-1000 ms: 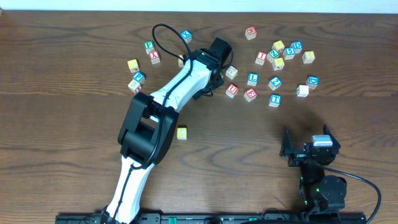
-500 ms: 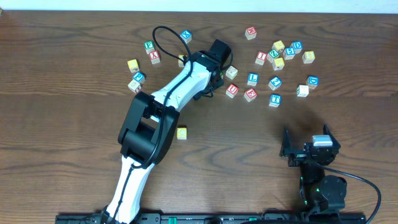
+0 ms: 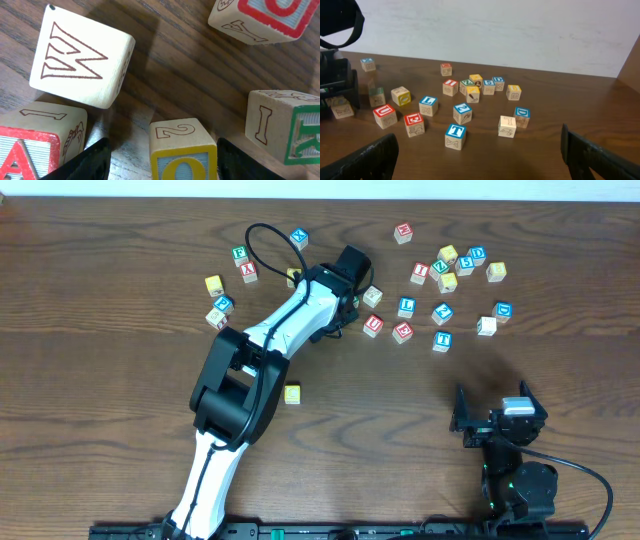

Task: Spell out CORL
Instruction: 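Lower the left gripper onto the yellow O block and close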

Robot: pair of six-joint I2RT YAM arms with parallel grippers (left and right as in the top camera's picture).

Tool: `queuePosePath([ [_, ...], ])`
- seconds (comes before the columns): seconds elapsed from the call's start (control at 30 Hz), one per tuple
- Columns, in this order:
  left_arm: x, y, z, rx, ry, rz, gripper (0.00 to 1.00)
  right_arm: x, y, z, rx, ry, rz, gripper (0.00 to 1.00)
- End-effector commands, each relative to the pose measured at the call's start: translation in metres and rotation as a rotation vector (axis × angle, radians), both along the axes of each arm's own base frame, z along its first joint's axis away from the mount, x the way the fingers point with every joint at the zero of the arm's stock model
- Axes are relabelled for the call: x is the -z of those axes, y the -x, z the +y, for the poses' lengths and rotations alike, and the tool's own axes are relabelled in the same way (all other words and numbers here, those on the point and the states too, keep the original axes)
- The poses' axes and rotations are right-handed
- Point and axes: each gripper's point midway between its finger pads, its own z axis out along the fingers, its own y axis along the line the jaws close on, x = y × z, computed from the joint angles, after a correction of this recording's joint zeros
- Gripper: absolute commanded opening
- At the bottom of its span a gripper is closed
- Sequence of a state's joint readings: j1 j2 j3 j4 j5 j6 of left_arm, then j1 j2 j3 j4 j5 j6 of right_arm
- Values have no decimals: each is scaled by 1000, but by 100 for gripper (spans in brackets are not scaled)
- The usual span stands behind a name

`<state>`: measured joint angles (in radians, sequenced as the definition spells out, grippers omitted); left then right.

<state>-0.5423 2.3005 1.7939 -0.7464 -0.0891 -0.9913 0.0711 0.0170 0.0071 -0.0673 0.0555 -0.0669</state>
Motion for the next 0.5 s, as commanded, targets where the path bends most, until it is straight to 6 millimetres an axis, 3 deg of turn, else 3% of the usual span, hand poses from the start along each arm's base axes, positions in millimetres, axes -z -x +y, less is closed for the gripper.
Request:
queuePosePath([
  [0.0, 10, 2, 7, -7, -37, 8, 64, 1, 0, -1, 3, 1, 0, 99],
  [0.17, 10, 1, 6, -7, -35, 5, 50, 1, 0, -1, 3, 1, 0, 99],
  [0.47, 10, 1, 6, -7, -35, 5, 34, 1, 0, -1, 3, 1, 0, 99],
])
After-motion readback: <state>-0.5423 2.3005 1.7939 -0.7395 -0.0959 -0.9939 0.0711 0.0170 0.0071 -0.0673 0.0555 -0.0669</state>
